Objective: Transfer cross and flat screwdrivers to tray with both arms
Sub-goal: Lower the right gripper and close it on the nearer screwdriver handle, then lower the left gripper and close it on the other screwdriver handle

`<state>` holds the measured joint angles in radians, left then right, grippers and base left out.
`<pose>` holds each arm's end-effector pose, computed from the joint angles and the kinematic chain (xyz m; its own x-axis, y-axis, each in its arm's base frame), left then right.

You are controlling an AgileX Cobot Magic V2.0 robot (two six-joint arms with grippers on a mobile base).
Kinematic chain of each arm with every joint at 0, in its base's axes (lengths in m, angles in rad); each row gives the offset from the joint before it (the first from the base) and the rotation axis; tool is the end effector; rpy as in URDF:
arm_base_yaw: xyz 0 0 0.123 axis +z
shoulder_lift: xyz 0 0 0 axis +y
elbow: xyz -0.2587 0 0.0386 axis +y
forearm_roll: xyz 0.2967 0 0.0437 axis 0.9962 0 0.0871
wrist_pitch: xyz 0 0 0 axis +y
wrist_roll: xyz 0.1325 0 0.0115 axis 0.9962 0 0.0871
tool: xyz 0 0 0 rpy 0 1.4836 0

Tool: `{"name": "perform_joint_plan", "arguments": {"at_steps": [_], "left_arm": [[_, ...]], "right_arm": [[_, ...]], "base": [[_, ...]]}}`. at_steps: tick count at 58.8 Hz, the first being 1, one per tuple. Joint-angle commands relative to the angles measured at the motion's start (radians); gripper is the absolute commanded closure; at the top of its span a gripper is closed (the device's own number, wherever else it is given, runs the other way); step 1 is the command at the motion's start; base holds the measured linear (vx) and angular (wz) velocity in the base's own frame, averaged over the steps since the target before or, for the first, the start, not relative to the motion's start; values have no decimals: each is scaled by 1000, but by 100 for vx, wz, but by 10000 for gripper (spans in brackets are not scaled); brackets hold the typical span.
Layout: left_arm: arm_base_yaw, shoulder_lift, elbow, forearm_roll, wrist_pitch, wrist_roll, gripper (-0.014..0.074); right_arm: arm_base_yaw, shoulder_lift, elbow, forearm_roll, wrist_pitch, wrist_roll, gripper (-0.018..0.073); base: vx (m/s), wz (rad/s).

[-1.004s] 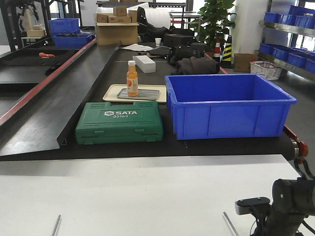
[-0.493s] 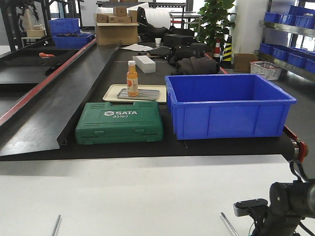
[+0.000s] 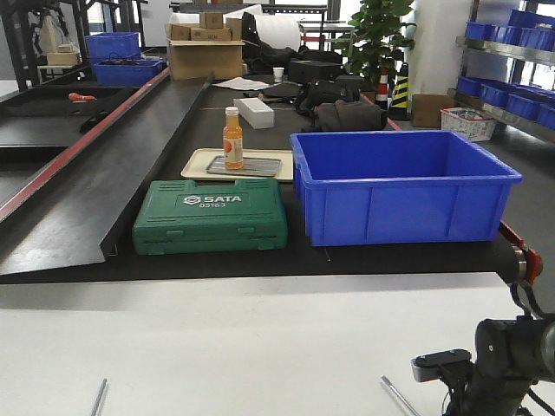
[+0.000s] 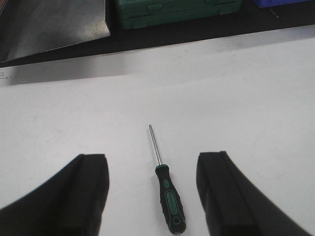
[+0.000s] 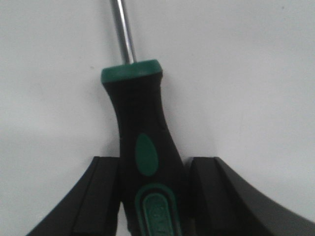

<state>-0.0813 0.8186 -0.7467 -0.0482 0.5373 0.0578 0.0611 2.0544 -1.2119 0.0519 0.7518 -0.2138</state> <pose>0.2646 -0.0249 0.2942 -0.4948 0.0567 -0.8672 0.1106 0.9939 0.0019 0.3920 0.0287 0.0091 -0.9696 -0.2345 -0.0695 -0.2366 0.9713 0.0236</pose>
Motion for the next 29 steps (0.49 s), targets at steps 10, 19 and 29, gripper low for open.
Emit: {"name": "perform_joint_plan", "arguments": {"at_steps": [10,19,29], "left_arm": [[0,-4,-37,-11,-34,-122,79],[0,16,-37,-12,-21,-180,79],[0,109,-39,-58,-26,-180,79]], "right_arm": [[-3,-5,-1,104,21,0,568],[-3,-5,-1,125,20,0,568],[-3,-5,-1,141,19,0,568]], "base": [[0,0],[0,0],[0,0]]}}
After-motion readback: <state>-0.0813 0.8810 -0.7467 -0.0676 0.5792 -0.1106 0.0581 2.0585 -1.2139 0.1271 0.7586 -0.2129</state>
